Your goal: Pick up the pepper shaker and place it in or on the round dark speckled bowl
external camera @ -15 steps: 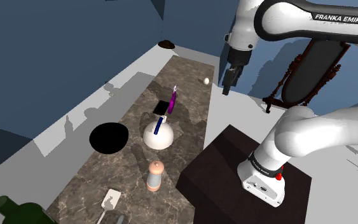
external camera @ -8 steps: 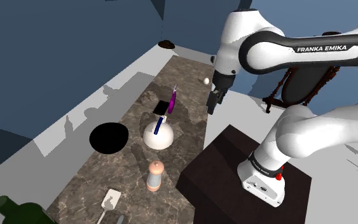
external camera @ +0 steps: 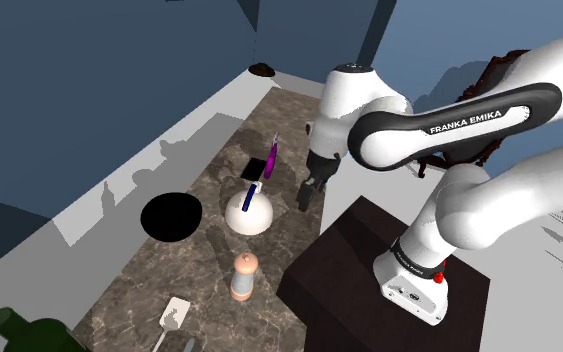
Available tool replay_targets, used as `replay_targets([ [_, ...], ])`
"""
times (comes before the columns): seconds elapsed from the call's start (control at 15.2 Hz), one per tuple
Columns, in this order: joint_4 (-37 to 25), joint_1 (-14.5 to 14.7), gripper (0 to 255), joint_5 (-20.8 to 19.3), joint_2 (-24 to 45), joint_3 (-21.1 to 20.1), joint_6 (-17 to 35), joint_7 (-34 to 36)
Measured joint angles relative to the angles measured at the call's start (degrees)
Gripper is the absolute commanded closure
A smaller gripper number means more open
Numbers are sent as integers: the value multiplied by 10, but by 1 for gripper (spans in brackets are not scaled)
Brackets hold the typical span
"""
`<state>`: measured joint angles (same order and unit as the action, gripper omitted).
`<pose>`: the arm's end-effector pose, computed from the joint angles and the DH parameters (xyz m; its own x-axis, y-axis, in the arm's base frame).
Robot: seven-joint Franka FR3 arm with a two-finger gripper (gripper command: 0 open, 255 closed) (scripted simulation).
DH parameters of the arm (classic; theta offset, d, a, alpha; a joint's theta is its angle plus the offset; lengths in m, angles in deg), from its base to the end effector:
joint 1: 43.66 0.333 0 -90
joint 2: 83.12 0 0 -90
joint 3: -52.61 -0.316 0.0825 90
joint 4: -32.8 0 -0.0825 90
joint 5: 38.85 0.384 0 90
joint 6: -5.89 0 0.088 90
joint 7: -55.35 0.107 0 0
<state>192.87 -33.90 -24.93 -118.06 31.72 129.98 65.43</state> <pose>0.2917 0.1678 0.3649 0.9880 0.1515 -0.0317 0.1520 -0.9883 0.0158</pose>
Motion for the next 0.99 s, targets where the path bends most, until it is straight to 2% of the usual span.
replay_targets([
  [0.33, -4, 7, 0, 11, 108, -68, 128, 55],
  [0.53, -16, -2, 0, -9, 177, -109, 198, 98],
  [0.59, -25, -13, 0, -27, 209, -124, 224, 118],
  [0.79, -41, -44, 0, -111, 294, -163, 295, 197],
  [0.92, -61, -57, 0, -213, 357, -174, 331, 287],
  [0.99, -80, -55, 0, -280, 401, -166, 348, 344],
])
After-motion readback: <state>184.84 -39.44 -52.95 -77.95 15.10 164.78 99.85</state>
